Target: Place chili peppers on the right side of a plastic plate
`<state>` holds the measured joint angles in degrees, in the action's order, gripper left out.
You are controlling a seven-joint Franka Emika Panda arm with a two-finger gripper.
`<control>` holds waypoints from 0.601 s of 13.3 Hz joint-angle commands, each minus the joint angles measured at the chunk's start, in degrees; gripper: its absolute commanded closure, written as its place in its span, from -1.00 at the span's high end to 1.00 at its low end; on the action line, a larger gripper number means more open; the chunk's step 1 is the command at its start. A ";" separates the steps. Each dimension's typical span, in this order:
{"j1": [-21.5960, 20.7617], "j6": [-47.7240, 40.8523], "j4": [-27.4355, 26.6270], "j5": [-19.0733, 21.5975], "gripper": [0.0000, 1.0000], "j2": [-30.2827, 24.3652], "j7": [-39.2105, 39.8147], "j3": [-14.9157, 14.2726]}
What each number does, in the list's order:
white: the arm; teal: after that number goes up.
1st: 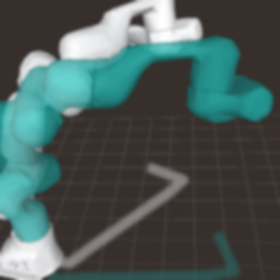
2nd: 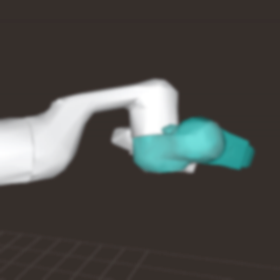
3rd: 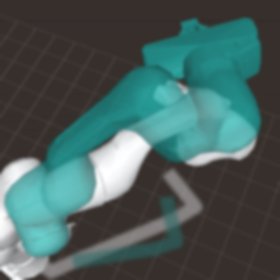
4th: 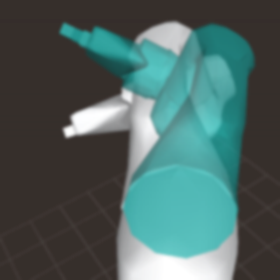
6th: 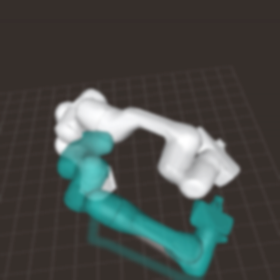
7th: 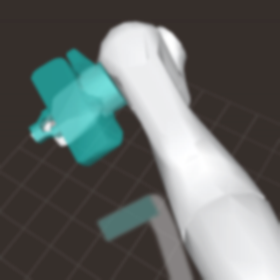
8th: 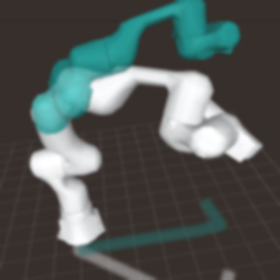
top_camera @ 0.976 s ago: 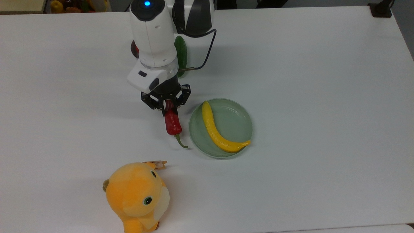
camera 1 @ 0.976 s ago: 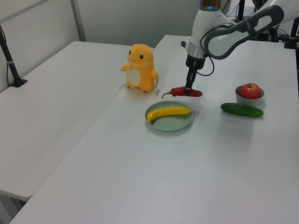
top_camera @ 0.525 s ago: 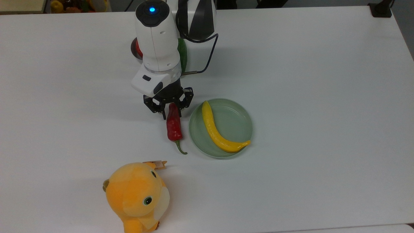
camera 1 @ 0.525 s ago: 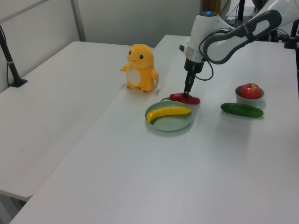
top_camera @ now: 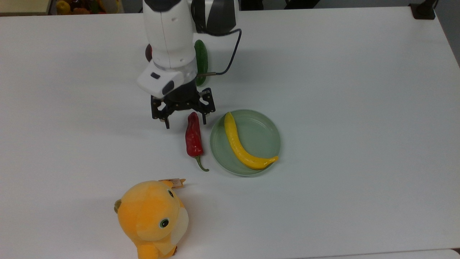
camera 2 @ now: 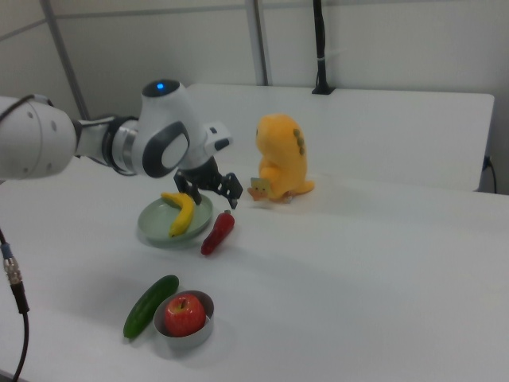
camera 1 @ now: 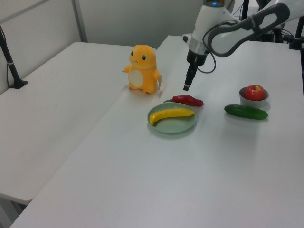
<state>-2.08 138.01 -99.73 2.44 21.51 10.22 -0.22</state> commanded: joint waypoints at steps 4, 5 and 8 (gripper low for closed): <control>-0.12 -20.53 3.12 3.43 1.00 -13.06 -12.11 -2.76; -0.29 -24.85 3.84 3.97 1.00 -14.98 -17.11 -3.37; -0.90 -34.78 3.76 3.37 1.00 -19.73 -18.92 -4.51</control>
<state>-1.70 110.66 -95.19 5.16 5.70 -6.41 -2.96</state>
